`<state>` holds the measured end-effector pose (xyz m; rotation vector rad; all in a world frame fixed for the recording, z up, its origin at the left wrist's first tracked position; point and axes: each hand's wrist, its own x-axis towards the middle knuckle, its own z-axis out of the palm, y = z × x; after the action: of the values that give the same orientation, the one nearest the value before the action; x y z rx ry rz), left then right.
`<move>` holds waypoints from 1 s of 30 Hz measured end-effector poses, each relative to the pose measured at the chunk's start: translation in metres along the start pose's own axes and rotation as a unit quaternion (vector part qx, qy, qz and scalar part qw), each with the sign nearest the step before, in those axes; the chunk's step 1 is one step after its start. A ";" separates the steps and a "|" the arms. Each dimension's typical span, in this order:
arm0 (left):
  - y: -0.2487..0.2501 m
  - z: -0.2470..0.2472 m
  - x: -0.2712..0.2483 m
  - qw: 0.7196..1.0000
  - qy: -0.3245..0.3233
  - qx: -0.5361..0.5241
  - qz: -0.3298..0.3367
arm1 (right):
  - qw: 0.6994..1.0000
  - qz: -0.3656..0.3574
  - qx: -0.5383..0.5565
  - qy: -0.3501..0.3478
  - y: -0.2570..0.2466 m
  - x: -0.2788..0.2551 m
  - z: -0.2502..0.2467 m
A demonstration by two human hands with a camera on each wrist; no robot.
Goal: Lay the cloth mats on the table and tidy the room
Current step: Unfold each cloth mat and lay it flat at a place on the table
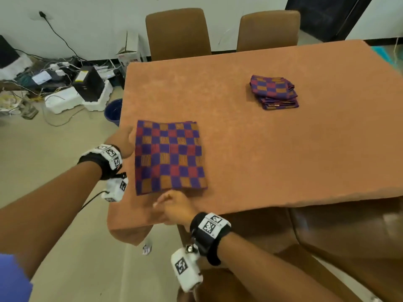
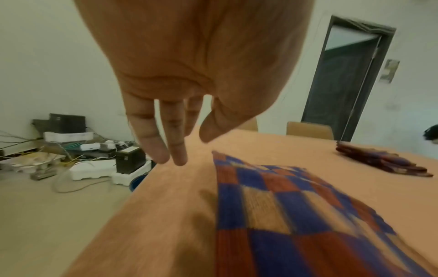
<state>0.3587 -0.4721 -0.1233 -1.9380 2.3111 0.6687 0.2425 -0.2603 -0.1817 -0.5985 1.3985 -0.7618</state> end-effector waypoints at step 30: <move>-0.016 0.116 -0.112 0.984 0.086 0.051 0.145 | 0.935 -0.184 -0.249 0.176 -0.049 0.049 -0.094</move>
<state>0.3702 -0.3291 -0.1983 -1.6935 2.7054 0.4015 0.1438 -0.3227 -0.1843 -1.1880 1.8609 -0.8391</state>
